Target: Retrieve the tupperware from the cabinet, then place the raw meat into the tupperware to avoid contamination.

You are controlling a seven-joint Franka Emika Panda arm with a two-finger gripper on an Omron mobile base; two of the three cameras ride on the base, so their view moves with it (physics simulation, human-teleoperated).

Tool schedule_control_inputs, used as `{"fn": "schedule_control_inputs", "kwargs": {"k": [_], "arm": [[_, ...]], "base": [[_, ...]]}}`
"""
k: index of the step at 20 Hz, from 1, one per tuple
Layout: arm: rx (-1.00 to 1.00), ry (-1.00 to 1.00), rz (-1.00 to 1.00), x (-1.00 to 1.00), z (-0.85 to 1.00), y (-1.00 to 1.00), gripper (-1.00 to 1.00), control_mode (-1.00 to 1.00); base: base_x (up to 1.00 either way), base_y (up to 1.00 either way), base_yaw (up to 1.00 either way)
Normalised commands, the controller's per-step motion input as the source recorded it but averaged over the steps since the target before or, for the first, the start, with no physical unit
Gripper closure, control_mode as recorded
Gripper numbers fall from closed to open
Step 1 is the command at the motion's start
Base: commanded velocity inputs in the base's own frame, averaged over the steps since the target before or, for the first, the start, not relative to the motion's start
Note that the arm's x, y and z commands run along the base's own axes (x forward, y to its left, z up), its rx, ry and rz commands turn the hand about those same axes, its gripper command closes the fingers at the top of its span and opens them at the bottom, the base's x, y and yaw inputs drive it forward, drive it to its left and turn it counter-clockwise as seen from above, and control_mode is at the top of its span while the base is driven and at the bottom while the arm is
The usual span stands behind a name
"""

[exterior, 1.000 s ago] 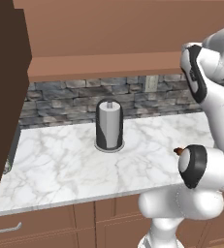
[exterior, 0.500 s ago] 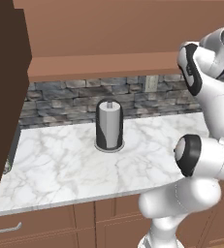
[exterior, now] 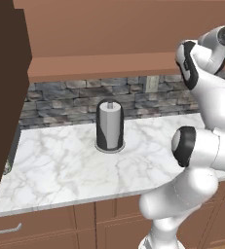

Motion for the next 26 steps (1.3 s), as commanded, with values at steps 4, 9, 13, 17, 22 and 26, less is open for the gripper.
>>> {"fn": "schedule_control_inputs", "kwargs": {"k": [4,9,13,17,22,26], "arm": [[0.0,-0.02,-0.01,0.27,-0.02,-0.12,-1.0,-1.0],[0.0,-0.01,-0.01,0.29,0.0,-0.13,-1.0,-1.0],[0.0,0.0,0.0,0.31,-0.03,-0.1,-1.0,-1.0],[0.0,0.01,-0.01,0.33,-0.01,-0.12,-1.0,-1.0],[0.01,0.04,-0.03,0.29,-0.01,-0.16,-1.0,-1.0],[0.01,0.04,-0.03,0.26,0.0,-0.16,-1.0,-1.0]], "base": [[0.0,0.0,0.0],[0.0,0.0,0.0],[0.0,0.0,0.0],[0.0,0.0,0.0],[0.0,0.0,0.0],[0.0,0.0,0.0]]}}
